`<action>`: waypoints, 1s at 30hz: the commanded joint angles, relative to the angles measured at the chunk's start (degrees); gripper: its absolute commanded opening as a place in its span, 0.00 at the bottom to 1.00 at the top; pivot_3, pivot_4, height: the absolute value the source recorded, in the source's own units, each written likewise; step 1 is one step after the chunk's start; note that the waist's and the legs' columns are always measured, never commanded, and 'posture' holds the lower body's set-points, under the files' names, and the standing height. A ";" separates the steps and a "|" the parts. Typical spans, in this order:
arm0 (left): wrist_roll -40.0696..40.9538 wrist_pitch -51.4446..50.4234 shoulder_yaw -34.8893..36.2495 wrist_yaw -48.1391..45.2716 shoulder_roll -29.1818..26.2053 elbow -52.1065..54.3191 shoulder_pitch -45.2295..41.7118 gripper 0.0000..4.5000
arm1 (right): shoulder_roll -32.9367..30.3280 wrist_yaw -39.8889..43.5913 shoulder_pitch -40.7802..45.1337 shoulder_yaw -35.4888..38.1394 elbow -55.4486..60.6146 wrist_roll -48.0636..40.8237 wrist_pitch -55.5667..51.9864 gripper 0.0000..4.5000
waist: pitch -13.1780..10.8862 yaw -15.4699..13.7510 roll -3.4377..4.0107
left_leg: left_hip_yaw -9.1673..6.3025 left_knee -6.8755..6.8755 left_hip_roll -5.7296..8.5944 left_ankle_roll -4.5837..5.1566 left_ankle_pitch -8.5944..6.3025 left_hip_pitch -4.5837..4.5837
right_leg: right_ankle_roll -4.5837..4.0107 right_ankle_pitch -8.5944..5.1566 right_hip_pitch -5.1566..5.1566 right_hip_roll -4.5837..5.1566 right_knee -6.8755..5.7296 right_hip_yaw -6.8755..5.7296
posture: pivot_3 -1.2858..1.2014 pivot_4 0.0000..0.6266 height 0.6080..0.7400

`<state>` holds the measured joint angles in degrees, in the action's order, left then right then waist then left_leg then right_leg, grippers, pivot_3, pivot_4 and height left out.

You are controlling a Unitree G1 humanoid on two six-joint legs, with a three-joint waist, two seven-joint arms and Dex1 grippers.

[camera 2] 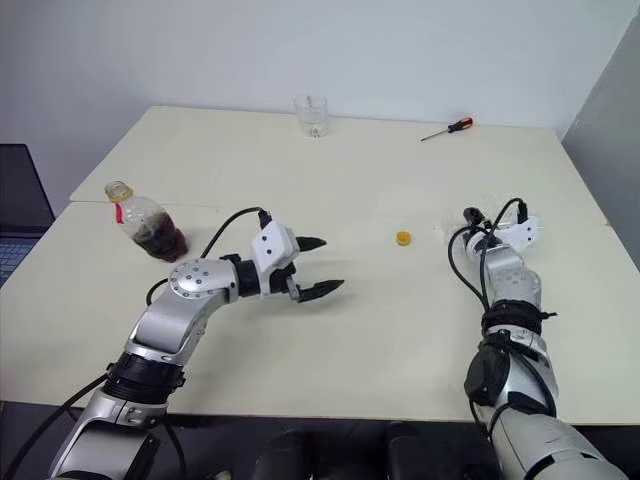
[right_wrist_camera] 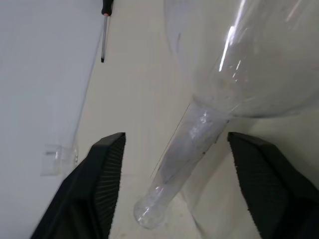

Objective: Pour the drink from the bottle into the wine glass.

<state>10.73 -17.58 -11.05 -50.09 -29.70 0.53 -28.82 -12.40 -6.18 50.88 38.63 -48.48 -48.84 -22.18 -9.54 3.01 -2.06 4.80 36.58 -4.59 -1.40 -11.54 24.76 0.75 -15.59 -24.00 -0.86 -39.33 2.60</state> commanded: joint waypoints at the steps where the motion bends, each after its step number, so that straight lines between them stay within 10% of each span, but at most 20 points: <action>1: 0.19 -0.52 1.08 0.53 -0.10 3.09 0.34 1.00 | -0.83 -0.37 0.11 -0.68 -2.14 2.86 2.26 0.47 | 0.00 -0.02 0.00 | 0.00 0.00 0.00 0.00 0.00 0.00 | -0.02 0.01 0.00 0.00 0.00 0.00 | 0.52 0.24 1.00; 7: 0.57 -1.28 1.95 -0.32 -2.15 3.95 3.29 1.00 | 0.80 3.71 -2.48 -7.34 15.70 5.63 2.56 0.06 | 0.00 -0.45 0.09 | -0.02 -0.02 -0.01 0.00 0.00 0.02 | -0.02 0.01 -0.02 0.03 -0.01 0.02 | 0.52 0.24 1.00; 16: 1.30 -1.01 5.39 -1.24 -7.35 4.95 12.02 1.00 | 1.46 16.88 -8.29 -39.07 45.48 26.50 6.27 0.03 | -0.27 0.50 0.54 | -0.06 -0.35 -0.14 -0.01 0.00 0.03 | -0.08 -0.02 -0.35 -0.02 -0.09 0.15 | 0.52 0.24 1.00; 30: 15.71 -15.49 17.65 -0.42 -9.55 14.30 13.09 1.00 | 12.08 19.12 -5.95 -49.20 12.69 46.73 38.83 0.03 | -0.28 -0.73 0.17 | -0.07 -0.15 -0.02 -0.13 0.07 0.03 | -0.31 -0.18 -0.24 0.15 -0.32 -0.10 | 0.52 0.24 1.00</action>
<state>24.93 -32.39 4.47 -51.42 -39.04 12.31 -15.14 -1.22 12.53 42.94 -11.35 -34.48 -2.67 13.23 -9.82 2.28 -1.89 4.74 36.45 -4.61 -1.54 -11.48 24.78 0.44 -15.77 -24.23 -0.73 -39.66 2.50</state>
